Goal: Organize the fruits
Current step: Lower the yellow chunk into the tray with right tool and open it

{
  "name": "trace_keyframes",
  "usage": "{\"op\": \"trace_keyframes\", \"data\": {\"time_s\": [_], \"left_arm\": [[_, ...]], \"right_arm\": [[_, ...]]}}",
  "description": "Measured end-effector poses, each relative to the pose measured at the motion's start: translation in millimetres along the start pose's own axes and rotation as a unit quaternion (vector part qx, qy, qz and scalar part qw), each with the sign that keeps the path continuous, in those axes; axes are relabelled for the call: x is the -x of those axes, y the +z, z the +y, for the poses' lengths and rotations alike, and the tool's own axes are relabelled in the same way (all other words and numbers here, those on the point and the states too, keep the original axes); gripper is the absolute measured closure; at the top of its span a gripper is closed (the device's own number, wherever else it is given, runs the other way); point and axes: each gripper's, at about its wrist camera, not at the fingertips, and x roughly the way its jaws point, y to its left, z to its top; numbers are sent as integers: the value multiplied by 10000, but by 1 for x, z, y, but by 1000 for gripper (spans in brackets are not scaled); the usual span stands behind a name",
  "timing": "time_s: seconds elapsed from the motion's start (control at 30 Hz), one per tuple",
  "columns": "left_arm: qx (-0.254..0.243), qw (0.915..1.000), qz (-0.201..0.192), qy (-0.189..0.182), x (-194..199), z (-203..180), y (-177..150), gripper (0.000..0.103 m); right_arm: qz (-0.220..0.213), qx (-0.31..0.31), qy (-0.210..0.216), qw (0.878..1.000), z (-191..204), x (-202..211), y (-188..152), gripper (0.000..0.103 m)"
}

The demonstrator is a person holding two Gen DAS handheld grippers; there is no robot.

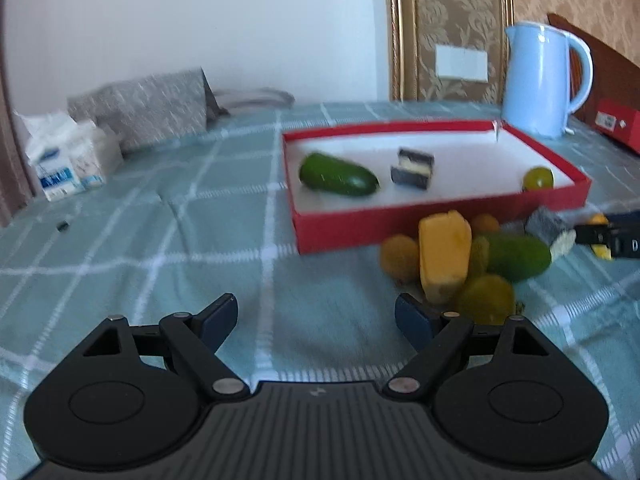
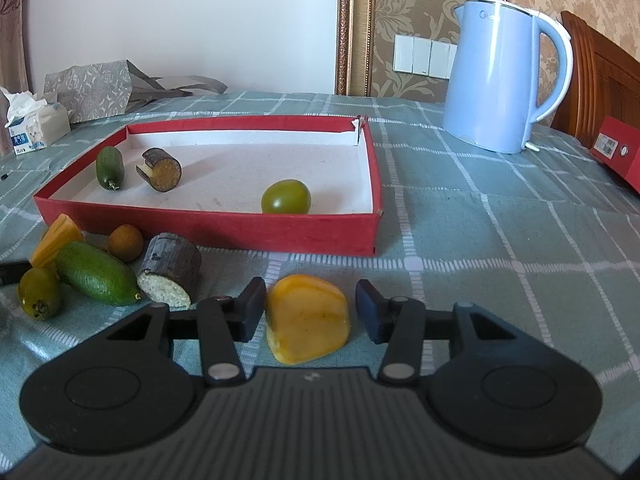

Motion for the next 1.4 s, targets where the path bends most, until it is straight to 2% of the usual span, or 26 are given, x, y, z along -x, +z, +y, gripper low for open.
{"op": "trace_keyframes", "data": {"time_s": [0.07, 0.1, 0.27, 0.3, 0.33, 0.57, 0.7, 0.87, 0.97, 1.13, 1.4], "left_arm": [[51, 9997, 104, -217, -2, 2, -1, 0], [51, 9993, 174, -333, -4, 3, -1, 0], [48, 9993, 174, -329, -3, 2, -3, 0], [48, 9993, 174, -329, -4, 2, -3, 0], [48, 9993, 175, -330, -4, 2, -2, 0], [48, 9993, 175, -329, -4, 2, -2, 0], [48, 9993, 175, -329, -4, 2, -2, 0], [48, 9993, 175, -329, -4, 2, -2, 0], [48, 9993, 175, -329, -3, 2, -3, 0], [47, 9993, 175, -329, -4, 2, -2, 0], [48, 9993, 175, -329, -4, 2, -2, 0]], "right_arm": [[1, 19, -7, 10000, -1, 0, 0, 56], [-1, 0, 0, 10000, 0, 0, 0, 56], [-6, -18, 9, 10000, -2, 0, 0, 58], [-25, -49, 24, 10000, -3, 1, 0, 64], [-32, -86, 65, 9999, -5, 1, 0, 64], [-23, -140, 89, 9999, -4, 3, 2, 64], [-233, -167, 51, 9996, -6, 15, 12, 64], [-644, 43, -20, 9979, -1, 21, 44, 64], [-718, 165, -3, 9973, 4, 6, 65, 64], [-569, 367, 167, 9976, 23, -34, 92, 64], [-206, 634, 6, 9978, 45, -91, 91, 64]]}}
